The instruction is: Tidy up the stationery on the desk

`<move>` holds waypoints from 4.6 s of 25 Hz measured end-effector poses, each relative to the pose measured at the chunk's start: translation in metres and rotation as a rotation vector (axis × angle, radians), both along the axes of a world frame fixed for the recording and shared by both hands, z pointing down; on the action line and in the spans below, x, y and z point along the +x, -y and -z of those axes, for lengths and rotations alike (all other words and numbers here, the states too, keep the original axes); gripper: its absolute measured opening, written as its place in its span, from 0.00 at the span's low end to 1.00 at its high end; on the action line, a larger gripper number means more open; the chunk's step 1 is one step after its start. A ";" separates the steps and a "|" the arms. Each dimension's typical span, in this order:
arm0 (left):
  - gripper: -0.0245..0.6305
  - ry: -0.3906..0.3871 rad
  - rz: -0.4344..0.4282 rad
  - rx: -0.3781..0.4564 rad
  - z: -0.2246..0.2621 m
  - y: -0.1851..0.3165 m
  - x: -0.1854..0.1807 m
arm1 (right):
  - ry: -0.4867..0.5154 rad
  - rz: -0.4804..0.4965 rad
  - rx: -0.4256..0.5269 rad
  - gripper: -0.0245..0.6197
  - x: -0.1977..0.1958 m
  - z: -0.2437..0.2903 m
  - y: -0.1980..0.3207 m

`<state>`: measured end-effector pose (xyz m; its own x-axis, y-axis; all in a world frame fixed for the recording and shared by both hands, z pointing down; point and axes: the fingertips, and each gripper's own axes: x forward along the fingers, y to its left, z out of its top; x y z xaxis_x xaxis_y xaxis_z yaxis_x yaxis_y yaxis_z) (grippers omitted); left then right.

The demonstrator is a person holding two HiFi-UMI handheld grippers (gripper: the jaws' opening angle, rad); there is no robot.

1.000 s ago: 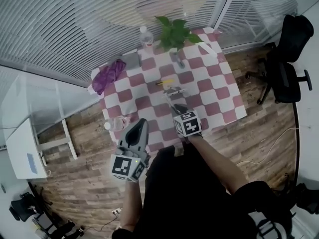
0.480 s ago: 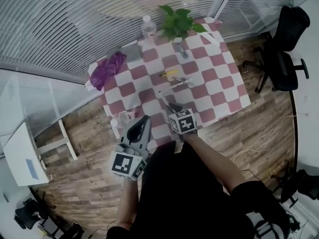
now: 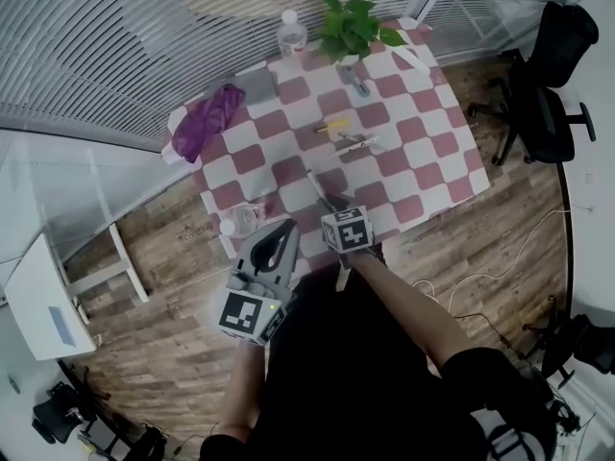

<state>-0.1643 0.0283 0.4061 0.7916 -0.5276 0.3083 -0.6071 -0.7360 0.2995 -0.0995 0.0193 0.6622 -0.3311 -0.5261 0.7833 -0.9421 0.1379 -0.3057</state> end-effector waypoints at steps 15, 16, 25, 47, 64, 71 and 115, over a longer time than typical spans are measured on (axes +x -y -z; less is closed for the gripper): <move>0.10 0.000 -0.025 -0.009 -0.004 0.000 -0.011 | -0.041 -0.068 -0.017 0.16 -0.008 -0.015 0.003; 0.10 0.000 -0.023 -0.009 -0.005 0.000 -0.012 | -0.046 -0.065 -0.019 0.16 -0.008 -0.015 0.003; 0.10 0.016 -0.012 -0.017 -0.006 0.000 -0.014 | -0.065 -0.041 -0.021 0.19 -0.008 -0.014 0.001; 0.10 0.004 0.041 0.026 0.012 0.002 0.025 | 0.051 -0.009 0.069 0.22 0.043 0.030 0.012; 0.10 0.000 0.221 0.029 0.021 -0.001 0.071 | -0.393 0.535 0.283 0.22 0.123 0.049 0.061; 0.10 0.028 0.295 0.019 0.006 0.001 0.077 | -0.570 0.820 0.335 0.25 0.133 0.027 0.078; 0.10 0.033 0.270 0.039 0.009 -0.010 0.055 | -0.291 0.570 0.195 0.15 0.095 0.029 0.039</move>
